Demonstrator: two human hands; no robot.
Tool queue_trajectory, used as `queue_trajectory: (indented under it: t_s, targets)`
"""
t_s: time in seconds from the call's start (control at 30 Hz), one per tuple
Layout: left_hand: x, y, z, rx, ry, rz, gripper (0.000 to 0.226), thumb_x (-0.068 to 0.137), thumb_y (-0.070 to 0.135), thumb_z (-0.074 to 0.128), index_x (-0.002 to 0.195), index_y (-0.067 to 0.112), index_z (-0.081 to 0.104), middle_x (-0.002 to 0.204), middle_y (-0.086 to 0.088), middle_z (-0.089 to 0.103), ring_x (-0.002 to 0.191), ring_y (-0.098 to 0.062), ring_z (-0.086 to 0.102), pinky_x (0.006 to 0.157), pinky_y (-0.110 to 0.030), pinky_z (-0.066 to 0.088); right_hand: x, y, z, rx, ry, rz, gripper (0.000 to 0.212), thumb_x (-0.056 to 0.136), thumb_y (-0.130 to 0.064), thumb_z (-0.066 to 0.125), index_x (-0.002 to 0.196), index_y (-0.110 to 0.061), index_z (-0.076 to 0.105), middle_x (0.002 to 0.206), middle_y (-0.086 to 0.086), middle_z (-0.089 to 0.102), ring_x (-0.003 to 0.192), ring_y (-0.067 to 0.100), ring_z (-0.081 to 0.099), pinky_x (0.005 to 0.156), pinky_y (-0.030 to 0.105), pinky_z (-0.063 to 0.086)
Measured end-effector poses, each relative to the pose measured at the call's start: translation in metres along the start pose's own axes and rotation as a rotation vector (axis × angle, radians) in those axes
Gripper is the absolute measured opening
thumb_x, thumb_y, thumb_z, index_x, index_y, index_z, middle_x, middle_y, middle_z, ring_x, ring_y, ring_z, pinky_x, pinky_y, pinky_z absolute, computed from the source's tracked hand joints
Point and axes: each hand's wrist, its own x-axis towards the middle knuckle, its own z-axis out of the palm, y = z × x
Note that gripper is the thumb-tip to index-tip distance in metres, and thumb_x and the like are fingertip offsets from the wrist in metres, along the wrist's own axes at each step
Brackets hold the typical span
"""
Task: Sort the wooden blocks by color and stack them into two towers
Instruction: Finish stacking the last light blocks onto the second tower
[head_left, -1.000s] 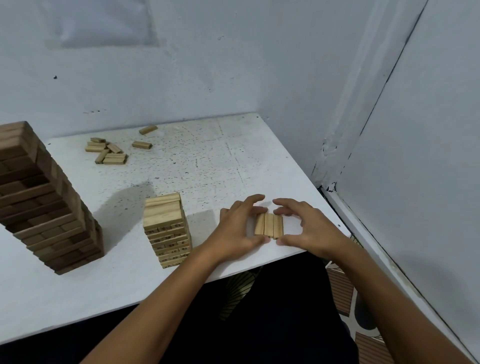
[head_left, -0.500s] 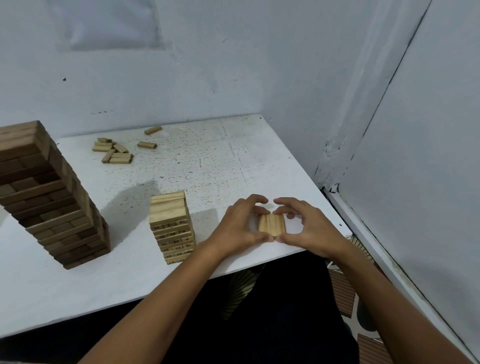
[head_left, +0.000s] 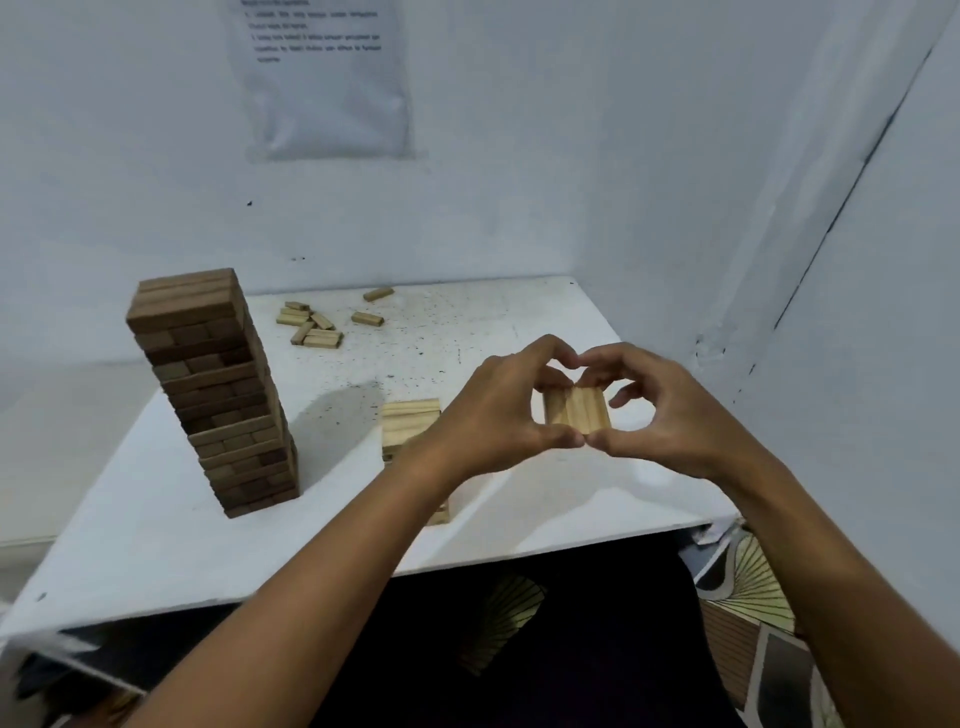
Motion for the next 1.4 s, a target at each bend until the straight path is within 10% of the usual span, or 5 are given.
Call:
queue_trajectory:
  t_s: [0.4,1.4]
  targets:
    - [-0.048,-0.037,-0.088,0.010,0.187,-0.119,0.059,0.062,0.024,0.091,0.105,0.032,0.051,0.106,0.011,0.069,0.105,0.007,0.059,0.087,-0.029,0.049,0.066,-0.057,0.070,0.114,-0.162,-0.136,0.058,0.062,-0.022,0.077,0.117,-0.027,0.058,0.103,-0.008,0.066,0.103,0.007,0.060,0.087,0.033,0.050]
    - [-0.067,-0.067,-0.087,-0.060,0.155,-0.239,0.060,0.062,0.019,0.090,0.109,0.026,0.053,0.110,0.013,0.067,0.105,0.012,0.057,0.090,-0.020,0.044,0.073,-0.048,0.101,0.063,-0.264,-0.114,0.060,0.067,-0.027,0.078,0.121,-0.036,0.054,0.105,-0.015,0.062,0.104,-0.001,0.056,0.082,0.018,0.044]
